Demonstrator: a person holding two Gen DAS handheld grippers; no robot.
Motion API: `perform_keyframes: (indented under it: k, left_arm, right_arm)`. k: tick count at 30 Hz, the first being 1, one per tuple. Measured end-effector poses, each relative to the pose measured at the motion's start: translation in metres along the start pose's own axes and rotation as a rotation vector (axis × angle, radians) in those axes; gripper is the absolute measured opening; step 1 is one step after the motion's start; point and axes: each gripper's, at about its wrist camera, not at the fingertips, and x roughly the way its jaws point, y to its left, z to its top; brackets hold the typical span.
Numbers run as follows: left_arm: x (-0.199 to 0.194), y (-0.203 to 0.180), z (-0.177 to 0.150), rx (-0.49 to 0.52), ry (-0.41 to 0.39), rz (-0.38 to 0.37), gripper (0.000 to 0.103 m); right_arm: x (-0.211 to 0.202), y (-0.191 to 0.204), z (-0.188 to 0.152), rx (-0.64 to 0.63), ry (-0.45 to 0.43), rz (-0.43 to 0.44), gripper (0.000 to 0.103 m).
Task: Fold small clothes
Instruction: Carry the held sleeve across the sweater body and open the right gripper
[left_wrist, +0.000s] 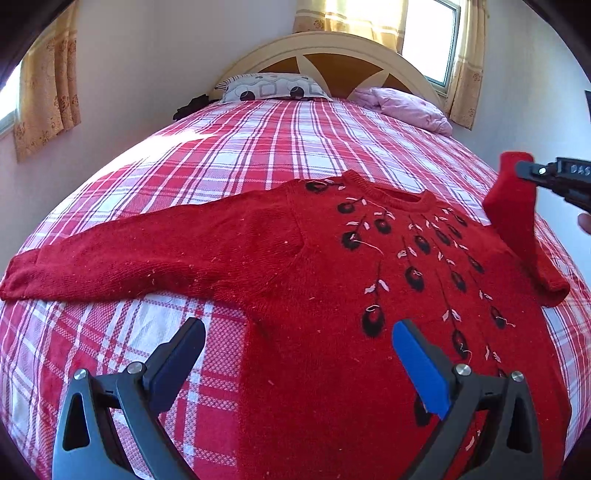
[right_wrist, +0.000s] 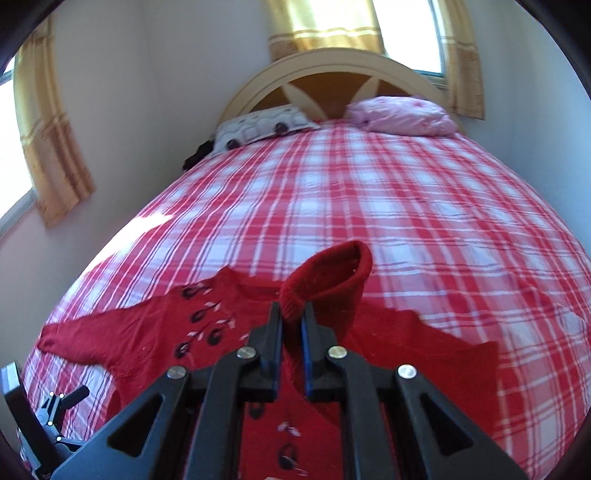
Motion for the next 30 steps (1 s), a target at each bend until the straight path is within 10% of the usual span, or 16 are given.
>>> perform_keyframes:
  k: [11,12,14,16,22,30]
  left_arm:
    - [0.001,0.006,0.002,-0.013,0.005,0.005,0.101]
    - [0.002,0.003,0.004,-0.008,0.005,-0.001,0.101]
    - [0.003,-0.003,0.007,0.002,0.003,-0.015,0.101]
    - [0.007,-0.012,0.011,0.004,0.016,-0.044,0.101]
    - [0.031,-0.053,0.029,0.009,0.064,-0.178,0.101]
    - [0.084,-0.108,0.053,0.031,0.170,-0.228,0.064]
  right_arm:
    - [0.063,0.063,-0.052,-0.159,0.162,0.066,0.016]
    - [0.063,0.060,-0.056,-0.151,0.177,0.089,0.022]
    - [0.052,0.051,-0.058,-0.118,0.169,0.133,0.068]
    - [0.032,0.028,-0.059,-0.071,0.133,0.171,0.070]
    - [-0.028,-0.050,-0.068,0.023,-0.006,-0.010,0.071]
    - [-0.071,-0.137,-0.102,0.164,-0.106,-0.283,0.076]
